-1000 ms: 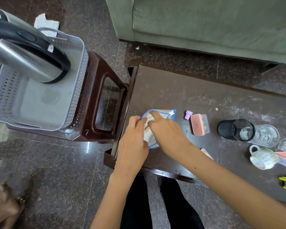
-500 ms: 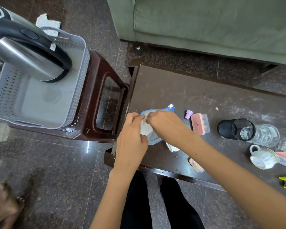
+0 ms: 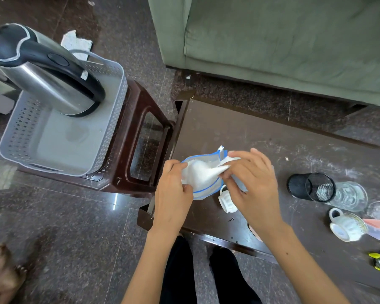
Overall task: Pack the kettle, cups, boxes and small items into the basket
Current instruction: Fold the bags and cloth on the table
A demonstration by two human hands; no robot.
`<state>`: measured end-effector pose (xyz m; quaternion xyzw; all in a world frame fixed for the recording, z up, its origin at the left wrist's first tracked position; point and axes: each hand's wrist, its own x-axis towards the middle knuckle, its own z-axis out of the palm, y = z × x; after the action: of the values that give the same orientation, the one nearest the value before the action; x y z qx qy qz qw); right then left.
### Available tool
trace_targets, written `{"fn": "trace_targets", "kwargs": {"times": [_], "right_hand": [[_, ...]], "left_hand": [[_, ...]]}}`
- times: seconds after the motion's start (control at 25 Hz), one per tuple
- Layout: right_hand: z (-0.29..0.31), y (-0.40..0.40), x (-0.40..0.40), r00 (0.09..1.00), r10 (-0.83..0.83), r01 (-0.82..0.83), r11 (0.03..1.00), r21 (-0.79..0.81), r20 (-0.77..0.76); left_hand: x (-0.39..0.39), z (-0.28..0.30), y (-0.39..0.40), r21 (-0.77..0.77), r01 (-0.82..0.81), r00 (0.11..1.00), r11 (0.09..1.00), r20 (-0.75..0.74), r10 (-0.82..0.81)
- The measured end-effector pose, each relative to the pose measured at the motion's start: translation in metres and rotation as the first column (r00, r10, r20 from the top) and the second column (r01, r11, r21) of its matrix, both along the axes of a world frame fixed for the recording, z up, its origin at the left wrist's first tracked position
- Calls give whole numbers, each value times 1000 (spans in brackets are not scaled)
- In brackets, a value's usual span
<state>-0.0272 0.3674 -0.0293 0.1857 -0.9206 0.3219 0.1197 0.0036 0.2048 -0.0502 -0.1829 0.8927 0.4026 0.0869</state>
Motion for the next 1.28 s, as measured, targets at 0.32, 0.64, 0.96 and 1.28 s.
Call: {"fn": "trace_targets", "kwargs": {"times": [0.32,0.64,0.96,1.28], "right_hand": [[18,7,-3,977,-194,176,969,-171,-92],[1,-6,8,842,-411,443,896,-14,349],[-28,-34,-22,637,-309,431,902,5,706],[-38,12,-36,688,130,-118,991,-67,714]], "left_hand": [[4,-2,6,33,-80,996,996,-25,81],[18,1,20,162,-124,984,979,-111,143],[27,4,42,373,94,989,923,-143,-43],[12,-11,3,328,-118,946,937,-250,206]]}}
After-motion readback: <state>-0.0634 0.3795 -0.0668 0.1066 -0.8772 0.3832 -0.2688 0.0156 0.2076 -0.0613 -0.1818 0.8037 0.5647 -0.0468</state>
